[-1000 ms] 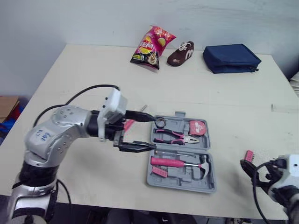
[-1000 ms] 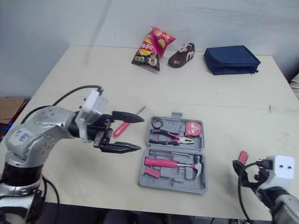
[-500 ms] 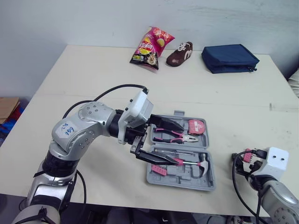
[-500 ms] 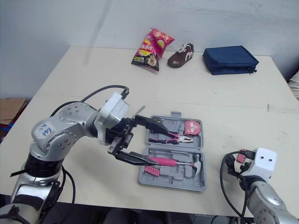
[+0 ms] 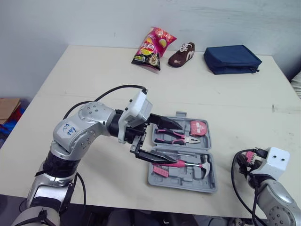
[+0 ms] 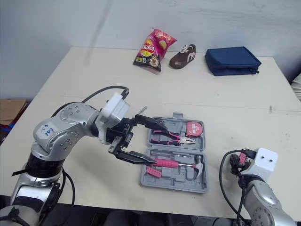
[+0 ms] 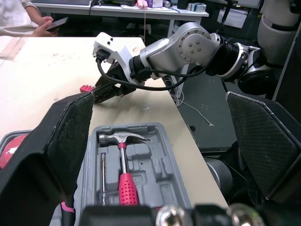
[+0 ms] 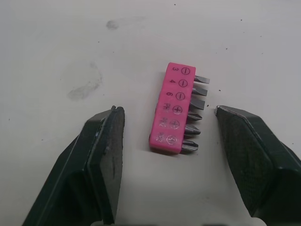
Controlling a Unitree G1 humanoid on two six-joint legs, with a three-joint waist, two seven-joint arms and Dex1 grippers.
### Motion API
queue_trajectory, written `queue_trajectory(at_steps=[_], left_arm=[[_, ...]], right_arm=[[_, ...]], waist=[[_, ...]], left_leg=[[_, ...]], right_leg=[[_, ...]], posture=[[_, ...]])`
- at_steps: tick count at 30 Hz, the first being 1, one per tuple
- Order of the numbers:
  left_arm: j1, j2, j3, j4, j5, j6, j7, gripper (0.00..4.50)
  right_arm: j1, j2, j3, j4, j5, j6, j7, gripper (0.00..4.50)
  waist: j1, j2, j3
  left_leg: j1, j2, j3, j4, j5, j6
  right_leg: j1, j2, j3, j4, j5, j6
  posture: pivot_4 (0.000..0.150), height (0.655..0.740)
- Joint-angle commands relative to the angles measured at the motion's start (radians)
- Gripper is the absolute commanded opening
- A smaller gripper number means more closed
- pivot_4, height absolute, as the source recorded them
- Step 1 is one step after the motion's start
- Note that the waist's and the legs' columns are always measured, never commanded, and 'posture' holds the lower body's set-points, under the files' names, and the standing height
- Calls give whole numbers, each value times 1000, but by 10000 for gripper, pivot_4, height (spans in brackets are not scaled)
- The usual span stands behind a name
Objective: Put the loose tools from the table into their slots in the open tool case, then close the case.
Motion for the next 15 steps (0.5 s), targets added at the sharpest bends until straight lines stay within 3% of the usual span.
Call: queue_trajectory(at_steps=[1,4,7,10,15], left_arm=[[-10,4,5,-20,12,-28,-6,45000],[-13,2,4,-15,18,-33,-7,45000],[-3,10,4,-26,21,-34,-13,45000],[24,49,-16,-32,57,-63,-55,45000],[78,116,-49,-36,102,-115,-127,45000]], right_arm=[[24,15,-24,21,-35,-3,-27,24422],[40,-16,13,3,-76,-22,-15,10793],[103,-109,67,-42,-129,-58,57,10793],[184,-269,77,-114,-113,-103,242,10793],[215,-521,-51,-173,85,-104,606,10793]], waist=[[1,-1,0],[4,-1,0],[6,-1,0],[4,0,0],[-12,2,3]], left_leg=[[0,0,0,0,0,0],[0,0,0,0,0,0],[-1,-1,0,-1,0,0],[-1,-1,0,-1,0,0],[0,0,1,-1,0,0]], right_leg=[[0,0,0,0,0,0],[0,0,0,-1,0,0],[0,-1,0,-1,0,0],[0,-1,0,-2,-1,1],[0,1,1,-1,0,2]], posture=[[1500,7400],[1500,7400],[1500,7400],[1500,7400],[1500,7400]])
